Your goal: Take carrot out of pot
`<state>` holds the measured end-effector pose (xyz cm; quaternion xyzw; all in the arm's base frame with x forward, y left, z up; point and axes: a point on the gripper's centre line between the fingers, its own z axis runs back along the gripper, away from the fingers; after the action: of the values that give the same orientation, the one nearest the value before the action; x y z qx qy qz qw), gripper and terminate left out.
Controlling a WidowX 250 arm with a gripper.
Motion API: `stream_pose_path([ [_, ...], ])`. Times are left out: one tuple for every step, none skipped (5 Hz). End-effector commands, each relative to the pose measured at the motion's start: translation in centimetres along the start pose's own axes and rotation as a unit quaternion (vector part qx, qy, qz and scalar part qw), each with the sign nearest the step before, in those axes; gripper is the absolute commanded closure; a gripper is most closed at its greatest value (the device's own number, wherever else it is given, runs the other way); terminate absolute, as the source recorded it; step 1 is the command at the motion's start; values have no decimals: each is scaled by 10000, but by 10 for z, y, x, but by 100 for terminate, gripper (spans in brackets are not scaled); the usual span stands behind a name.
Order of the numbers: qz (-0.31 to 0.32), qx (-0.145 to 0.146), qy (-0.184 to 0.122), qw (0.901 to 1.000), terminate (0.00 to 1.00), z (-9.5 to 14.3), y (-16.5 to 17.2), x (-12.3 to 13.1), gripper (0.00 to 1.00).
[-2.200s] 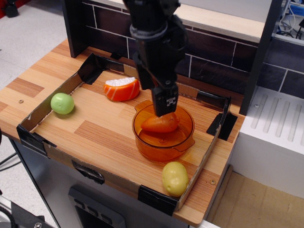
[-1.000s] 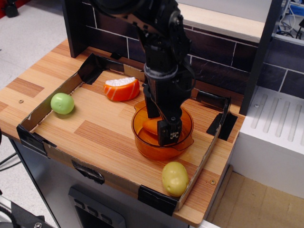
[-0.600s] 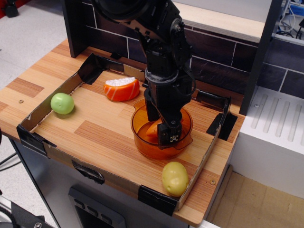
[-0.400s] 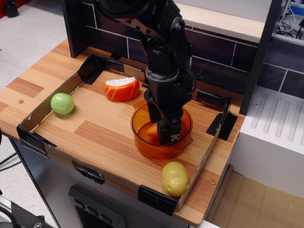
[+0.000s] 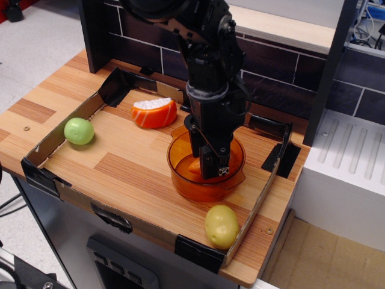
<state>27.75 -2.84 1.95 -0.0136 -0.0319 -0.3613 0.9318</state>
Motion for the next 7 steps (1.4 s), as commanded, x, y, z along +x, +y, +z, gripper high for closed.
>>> stream_pose_path([
  [44, 278, -493, 9984, 0, 43, 9, -5, 100],
  [102, 269, -793, 9964, 0, 70, 11, -14, 100],
  [124, 346, -979, 9945, 0, 89, 13, -30, 100],
  [214, 254, -826, 9960, 0, 91, 15, -63, 100],
  [146, 396, -688, 9967, 0, 83, 18, -88, 100],
  [174, 530, -501, 9972, 0, 70, 23, -102, 100],
  [254, 685, -275, 9970, 0, 52, 28, -110, 100],
])
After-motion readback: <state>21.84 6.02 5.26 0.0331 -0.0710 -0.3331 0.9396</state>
